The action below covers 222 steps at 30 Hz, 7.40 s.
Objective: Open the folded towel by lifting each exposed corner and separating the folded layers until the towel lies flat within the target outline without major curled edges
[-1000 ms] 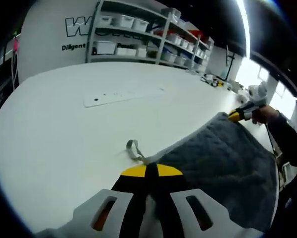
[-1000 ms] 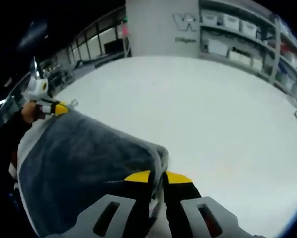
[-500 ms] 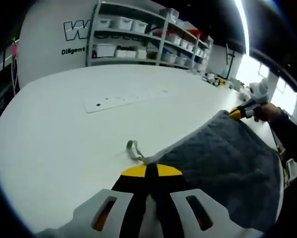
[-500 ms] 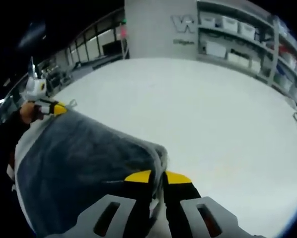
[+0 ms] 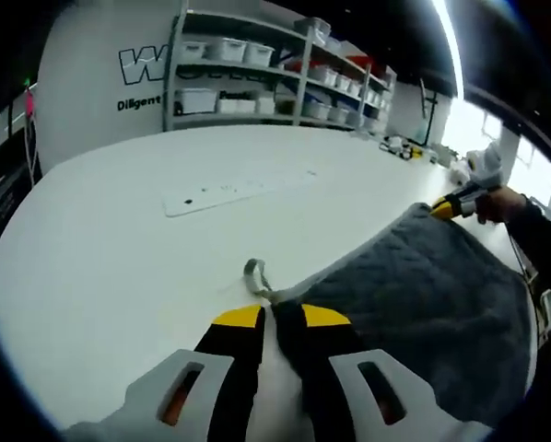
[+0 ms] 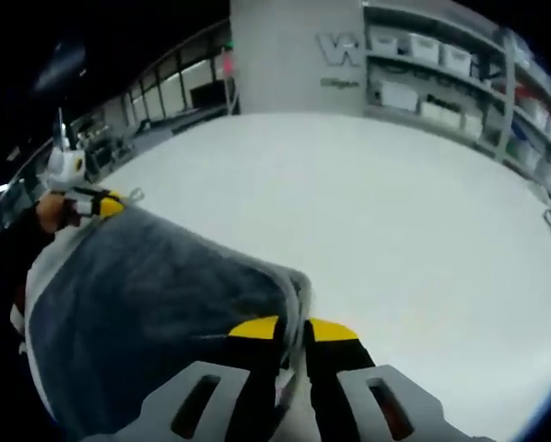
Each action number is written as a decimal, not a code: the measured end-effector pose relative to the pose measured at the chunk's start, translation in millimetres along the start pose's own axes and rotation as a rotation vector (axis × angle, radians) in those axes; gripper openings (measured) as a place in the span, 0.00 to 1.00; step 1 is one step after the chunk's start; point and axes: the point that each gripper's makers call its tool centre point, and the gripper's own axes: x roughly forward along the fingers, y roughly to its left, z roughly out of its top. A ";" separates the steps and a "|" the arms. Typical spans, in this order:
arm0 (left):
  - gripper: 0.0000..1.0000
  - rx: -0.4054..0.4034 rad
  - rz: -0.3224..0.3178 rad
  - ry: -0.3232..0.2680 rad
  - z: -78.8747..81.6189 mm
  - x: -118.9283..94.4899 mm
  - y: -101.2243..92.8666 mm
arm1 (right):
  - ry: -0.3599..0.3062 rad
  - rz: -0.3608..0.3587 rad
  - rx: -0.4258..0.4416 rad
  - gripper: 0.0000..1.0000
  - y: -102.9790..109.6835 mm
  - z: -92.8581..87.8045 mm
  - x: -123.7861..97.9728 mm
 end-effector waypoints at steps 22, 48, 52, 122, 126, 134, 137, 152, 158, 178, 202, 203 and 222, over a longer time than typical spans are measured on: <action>1.00 0.089 0.134 -0.075 21.5 -42.8 -0.5 | -0.174 -0.102 -0.141 1.00 0.2 48.8 -36.5; 1.00 0.058 0.113 -0.170 20.1 -127.7 -16.6 | -0.291 -0.139 -0.062 0.99 -0.5 18.2 -128.4; 1.00 0.050 0.106 -0.180 15.4 -138.5 -27.3 | -0.300 -0.142 -0.069 0.99 -0.7 17.6 -136.1; 0.91 0.641 -0.367 -0.014 -5.2 -41.9 -389.6 | -0.131 0.040 -0.386 0.63 33.0 44.5 -126.6; 0.89 0.652 -0.375 -0.003 -8.9 -38.0 -393.9 | -0.084 0.052 -0.418 0.62 36.5 40.1 -124.9; 0.85 0.659 -0.405 0.017 -16.1 -31.0 -405.8 | -0.039 0.066 -0.465 0.59 45.3 39.6 -127.1; 0.83 0.657 -0.416 0.027 -20.1 -28.5 -410.1 | -0.041 0.062 -0.472 0.58 45.3 42.7 -128.0; 0.68 0.687 -0.438 0.064 -37.2 -20.7 -421.0 | -0.021 0.072 -0.485 0.55 40.2 48.6 -115.0; 0.58 0.703 -0.461 0.093 -48.8 -18.9 -427.0 | -0.014 0.076 -0.495 0.54 42.2 48.5 -113.7; 0.42 0.712 -0.500 0.095 -48.1 -28.7 -431.9 | -0.005 0.067 -0.497 0.54 29.3 54.7 -105.6; 0.14 0.739 -0.549 0.096 -58.4 -29.7 -440.5 | 0.065 0.081 -0.497 0.44 21.9 57.3 -84.1; 0.14 0.739 -0.550 0.099 -59.1 -29.5 -440.7 | 0.066 0.082 -0.496 0.44 22.2 57.5 -84.0; 0.01 0.760 -0.573 0.137 -71.3 -30.3 -447.0 | 0.092 0.084 -0.503 0.41 21.5 55.2 -71.5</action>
